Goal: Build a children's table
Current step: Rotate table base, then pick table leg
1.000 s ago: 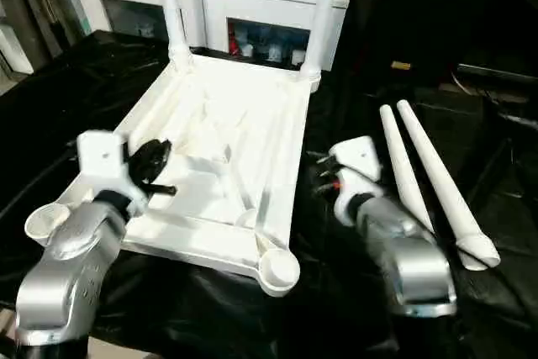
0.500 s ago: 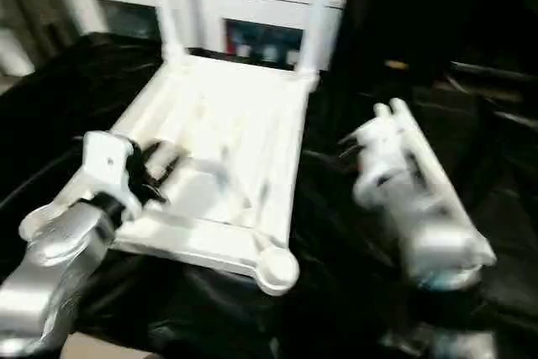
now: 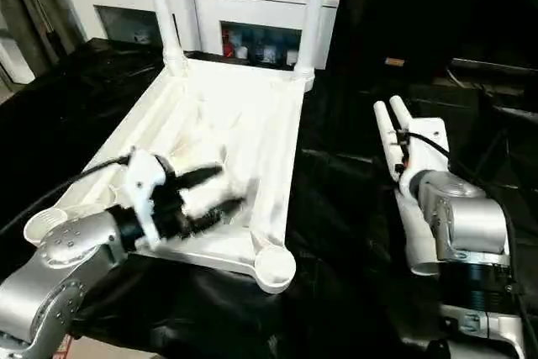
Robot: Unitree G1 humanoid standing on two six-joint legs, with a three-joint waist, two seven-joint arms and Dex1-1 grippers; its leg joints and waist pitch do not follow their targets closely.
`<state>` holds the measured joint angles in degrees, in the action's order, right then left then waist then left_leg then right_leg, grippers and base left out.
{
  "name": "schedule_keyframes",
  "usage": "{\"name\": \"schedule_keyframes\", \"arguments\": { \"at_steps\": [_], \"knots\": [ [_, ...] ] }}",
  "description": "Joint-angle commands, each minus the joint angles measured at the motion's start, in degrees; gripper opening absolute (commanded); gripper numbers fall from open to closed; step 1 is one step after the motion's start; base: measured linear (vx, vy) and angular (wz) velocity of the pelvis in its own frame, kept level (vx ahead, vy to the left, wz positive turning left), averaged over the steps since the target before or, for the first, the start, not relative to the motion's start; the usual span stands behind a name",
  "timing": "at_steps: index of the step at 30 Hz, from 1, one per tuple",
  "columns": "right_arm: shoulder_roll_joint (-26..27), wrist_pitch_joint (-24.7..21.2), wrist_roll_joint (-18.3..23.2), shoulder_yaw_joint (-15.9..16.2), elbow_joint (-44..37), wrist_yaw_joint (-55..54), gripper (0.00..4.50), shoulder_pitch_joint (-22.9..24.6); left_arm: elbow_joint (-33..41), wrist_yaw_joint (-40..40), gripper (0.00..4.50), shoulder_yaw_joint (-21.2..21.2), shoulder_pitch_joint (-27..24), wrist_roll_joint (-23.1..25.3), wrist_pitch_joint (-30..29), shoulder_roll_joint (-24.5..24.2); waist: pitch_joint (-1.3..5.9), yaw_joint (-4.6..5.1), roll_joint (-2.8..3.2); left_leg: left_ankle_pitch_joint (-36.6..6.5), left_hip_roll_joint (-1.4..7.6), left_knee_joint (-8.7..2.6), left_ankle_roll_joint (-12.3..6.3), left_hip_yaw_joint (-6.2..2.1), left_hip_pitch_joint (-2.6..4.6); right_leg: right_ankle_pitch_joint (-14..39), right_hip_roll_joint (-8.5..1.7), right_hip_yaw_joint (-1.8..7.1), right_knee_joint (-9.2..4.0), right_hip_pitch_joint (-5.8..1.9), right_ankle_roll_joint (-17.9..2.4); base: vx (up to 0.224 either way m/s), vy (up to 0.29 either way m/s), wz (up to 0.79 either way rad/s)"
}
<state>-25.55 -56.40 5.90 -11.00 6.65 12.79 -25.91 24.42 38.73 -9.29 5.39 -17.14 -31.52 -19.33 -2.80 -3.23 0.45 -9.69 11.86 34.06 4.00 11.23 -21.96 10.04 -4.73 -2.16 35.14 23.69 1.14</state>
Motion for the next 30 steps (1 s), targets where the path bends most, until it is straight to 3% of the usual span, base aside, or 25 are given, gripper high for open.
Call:
{"name": "schedule_keyframes", "arguments": {
  "at_steps": [1, 3, 4, 7, 11, 12, 13, 15, 17, 24, 25, 27, 29, 30],
  "knots": [
    [-1.03, -2.73, -0.86, 0.82, 0.25, -0.03, 4.40, -1.13, 0.78, -0.06, 3.94, -1.20, -0.34, 0.71, -0.51, -0.22, 3.50, -0.07, -0.65, -13.40, 0.37, -3.61, 1.86, -0.35, 1.15, 16.06, -1.41, 1.47, -4.63, -2.24, -7.17, 0.000, 0.000, 0.00],
    [-1.40, -3.31, -0.74, 0.62, 1.29, 0.30, 4.43, -1.33, 0.91, 0.42, 4.12, -1.75, -0.28, 0.66, -0.96, -0.31, 3.55, -0.24, -0.62, -13.08, 0.38, -3.59, 1.88, -0.38, 1.15, 16.15, -1.49, 1.49, -4.54, -2.28, -7.24, 0.000, 0.000, 0.00],
    [-1.53, -4.21, -0.62, 0.46, 1.99, 0.34, 4.43, -1.62, 0.98, 0.63, 4.12, -1.88, -0.18, 0.44, -1.42, -0.36, 3.51, -0.28, -0.27, -13.19, 0.37, -3.58, 1.98, -0.38, 1.21, 16.24, -1.47, 1.51, -4.54, -2.21, -7.27, 0.000, 0.000, 0.00],
    [-2.05, -7.39, -0.72, 0.51, 3.54, 0.09, 4.43, -2.22, 1.22, 1.19, 4.12, -2.33, -0.04, 0.12, -1.91, -0.64, 3.61, -0.27, -0.60, -12.73, 0.29, -3.51, 2.02, -0.34, 1.17, 15.28, -1.40, 1.48, -4.51, -2.33, -7.60, 0.000, 0.000, 0.00],
    [-2.72, -9.66, -0.11, 1.12, 3.82, 0.65, 4.43, -2.35, 1.49, 1.19, 4.12, -2.58, 0.03, -0.43, -1.95, -1.73, 3.63, -0.44, -0.46, -12.35, 0.29, -3.50, 1.96, -0.41, 1.11, 14.72, -1.48, 1.46, -4.41, -2.45, -7.87, 0.000, 0.000, 0.00],
    [-3.58, -12.13, 0.03, 2.42, 3.87, 1.42, 4.43, -2.18, 1.68, 1.16, 4.12, -2.59, -0.09, -0.56, -1.96, -2.22, 3.60, -0.47, -0.55, -12.34, 0.29, -3.51, 1.99, -0.42, 1.10, 14.93, -1.47, 1.43, -4.37, -2.50, -7.90, 0.000, 0.000, 0.00],
    [-3.48, -13.26, 0.15, 2.36, 4.16, 1.37, 4.43, -2.32, 1.76, 1.33, 4.12, -2.64, -0.16, -0.47, -1.94, -2.57, 3.58, -0.51, -0.06, -12.42, 0.27, -3.57, 2.10, -0.51, 1.12, 14.94, -1.46, 1.44, -4.31, -2.51, -7.96, 0.000, 0.000, 0.00],
    [-3.66, -14.66, 0.18, 2.84, 4.36, 1.54, 4.43, -2.39, 1.88, 1.50, 4.12, -2.60, -0.21, -0.43, -2.05, -2.83, 3.58, -0.44, -0.32, -12.81, 0.25, -3.53, 2.20, -0.43, 1.13, 15.29, -1.47, 1.44, -4.47, -2.47, -7.93, 0.000, 0.000, 0.00],
    [-3.94, -17.40, 0.05, 3.66, 4.11, 1.38, 4.43, -2.27, 2.14, 2.13, 4.12, -2.51, -0.15, -0.77, -2.48, -3.28, 3.56, -0.44, -0.01, -13.20, 0.27, -3.52, 2.45, -0.46, 1.22, 15.96, -1.52, 1.45, -4.53, -2.39, -8.05, 0.000, 0.000, 0.00],
    [-4.37, -23.35, 1.08, 3.28, 1.56, 1.49, 4.43, -1.42, 1.67, 3.37, 4.12, -3.23, 0.77, -1.09, -2.46, -4.45, 3.60, -0.53, 0.08, -13.64, 0.26, -3.56, 2.84, -0.53, 1.32, 16.28, -1.43, 1.46, -4.52, -2.38, -7.87, 0.000, 0.000, 0.00],
    [-4.49, -24.33, 1.40, 3.19, 1.18, 1.88, 4.43, -1.10, 1.68, 3.67, 4.12, -3.40, 1.02, -1.41, -2.53, -4.69, 3.60, -0.54, 0.43, -13.59, 0.27, -3.57, 2.90, -0.57, 1.34, 16.14, -1.45, 1.47, -4.47, -2.35, -7.89, 0.000, 0.000, 0.00],
    [-4.50, -26.52, 2.47, 2.92, 0.14, 3.06, 4.43, 0.09, 2.06, 4.71, 4.12, -3.63, 1.38, -2.18, -2.94, -5.31, 3.55, -0.55, 0.24, -14.16, 0.23, -3.59, 2.84, -0.50, 1.34, 16.83, -1.41, 1.52, -4.62, -2.31, -7.72, 0.000, 0.000, 0.00],
    [-4.59, -27.10, 2.77, 3.01, 0.11, 3.44, 4.43, 0.71, 2.17, 5.41, 4.12, -3.79, 1.65, -2.51, -3.21, -5.53, 3.64, -0.56, 0.77, -14.12, 0.22, -3.56, 3.07, -0.60, 1.32, 16.91, -1.51, 1.49, -4.59, -2.36, -7.73, 0.000, 0.000, 0.00],
    [-4.65, -27.08, 2.79, 3.11, 0.20, 3.53, 4.25, 1.12, 2.18, 5.71, 4.19, -3.81, 1.76, -2.61, -3.24, -5.67, 3.61, -0.55, 0.61, -14.51, 0.23, -3.56, 3.06, -0.54, 1.38, 17.56, -1.51, 1.49, -4.77, -2.27, -7.67, 0.000, 0.000, 0.00]
  ]
}}
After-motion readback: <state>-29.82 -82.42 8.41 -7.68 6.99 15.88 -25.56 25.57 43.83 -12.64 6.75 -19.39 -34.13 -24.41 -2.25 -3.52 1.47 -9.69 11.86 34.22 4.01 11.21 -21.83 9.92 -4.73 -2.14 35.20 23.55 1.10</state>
